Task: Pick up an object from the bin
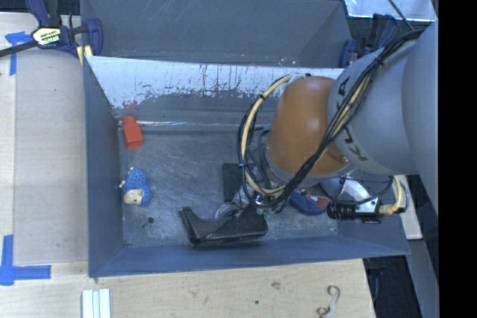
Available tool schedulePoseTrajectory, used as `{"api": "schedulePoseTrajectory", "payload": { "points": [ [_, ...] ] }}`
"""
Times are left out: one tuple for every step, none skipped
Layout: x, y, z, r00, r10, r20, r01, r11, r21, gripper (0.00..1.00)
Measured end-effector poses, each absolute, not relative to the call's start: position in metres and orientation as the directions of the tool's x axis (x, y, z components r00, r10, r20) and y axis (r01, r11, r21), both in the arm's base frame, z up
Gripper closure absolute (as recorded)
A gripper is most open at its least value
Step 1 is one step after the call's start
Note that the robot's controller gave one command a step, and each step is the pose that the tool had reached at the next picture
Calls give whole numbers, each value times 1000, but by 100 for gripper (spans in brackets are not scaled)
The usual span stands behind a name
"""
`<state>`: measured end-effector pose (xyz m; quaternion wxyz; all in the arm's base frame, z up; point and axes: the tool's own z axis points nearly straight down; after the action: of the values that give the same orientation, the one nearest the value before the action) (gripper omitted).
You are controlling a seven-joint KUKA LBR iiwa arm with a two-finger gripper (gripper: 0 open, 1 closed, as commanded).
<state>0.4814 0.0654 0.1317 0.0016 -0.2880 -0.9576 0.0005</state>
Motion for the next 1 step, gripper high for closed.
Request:
{"api": "schedulePoseTrajectory", "payload": {
  "points": [
    [498,63,364,-938,347,-11,347,938,5,100]
  ]
}}
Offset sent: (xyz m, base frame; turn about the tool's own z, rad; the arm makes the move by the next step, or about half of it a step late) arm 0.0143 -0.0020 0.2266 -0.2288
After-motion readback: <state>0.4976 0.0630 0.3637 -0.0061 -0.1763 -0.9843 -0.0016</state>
